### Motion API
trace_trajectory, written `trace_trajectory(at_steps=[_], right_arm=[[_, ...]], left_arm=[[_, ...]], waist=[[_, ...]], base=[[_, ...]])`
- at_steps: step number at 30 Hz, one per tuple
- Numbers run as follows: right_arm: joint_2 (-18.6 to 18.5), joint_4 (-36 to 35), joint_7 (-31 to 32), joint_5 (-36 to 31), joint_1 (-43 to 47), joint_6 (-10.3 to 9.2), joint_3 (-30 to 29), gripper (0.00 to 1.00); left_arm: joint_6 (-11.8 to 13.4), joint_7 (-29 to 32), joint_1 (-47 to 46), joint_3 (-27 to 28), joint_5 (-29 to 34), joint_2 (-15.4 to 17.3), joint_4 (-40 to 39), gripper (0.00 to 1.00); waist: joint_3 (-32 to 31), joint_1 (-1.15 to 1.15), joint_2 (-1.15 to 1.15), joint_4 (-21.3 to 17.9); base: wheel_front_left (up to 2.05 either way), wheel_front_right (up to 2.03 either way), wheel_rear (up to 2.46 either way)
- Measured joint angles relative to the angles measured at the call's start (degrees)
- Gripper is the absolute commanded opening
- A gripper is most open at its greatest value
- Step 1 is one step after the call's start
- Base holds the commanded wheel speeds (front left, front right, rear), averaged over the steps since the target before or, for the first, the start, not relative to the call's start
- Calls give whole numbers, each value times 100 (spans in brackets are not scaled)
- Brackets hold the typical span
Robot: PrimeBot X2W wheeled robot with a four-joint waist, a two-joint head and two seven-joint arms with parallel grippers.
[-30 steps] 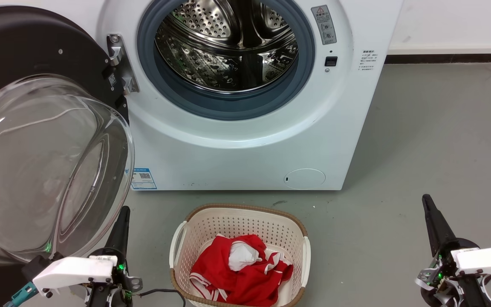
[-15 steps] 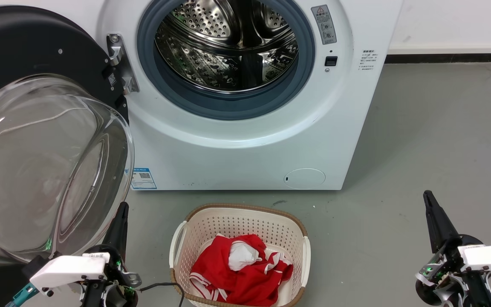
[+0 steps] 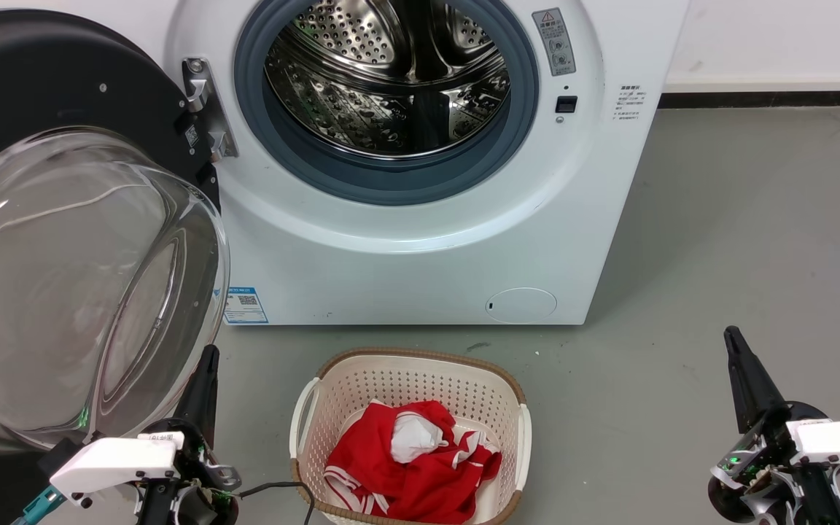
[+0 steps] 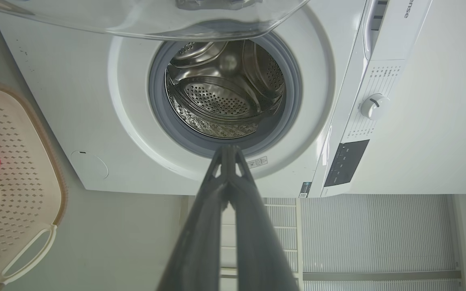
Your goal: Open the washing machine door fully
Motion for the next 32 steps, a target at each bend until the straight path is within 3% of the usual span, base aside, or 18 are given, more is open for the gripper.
trace_trajectory(at_steps=[32], right_arm=[[37,4,51,-43,-9,0,-54,0]], left_arm=[[0,0,-1,-1,0,-1,0,0]], waist=[[0,0,0,0]], base=[[0,0,0]])
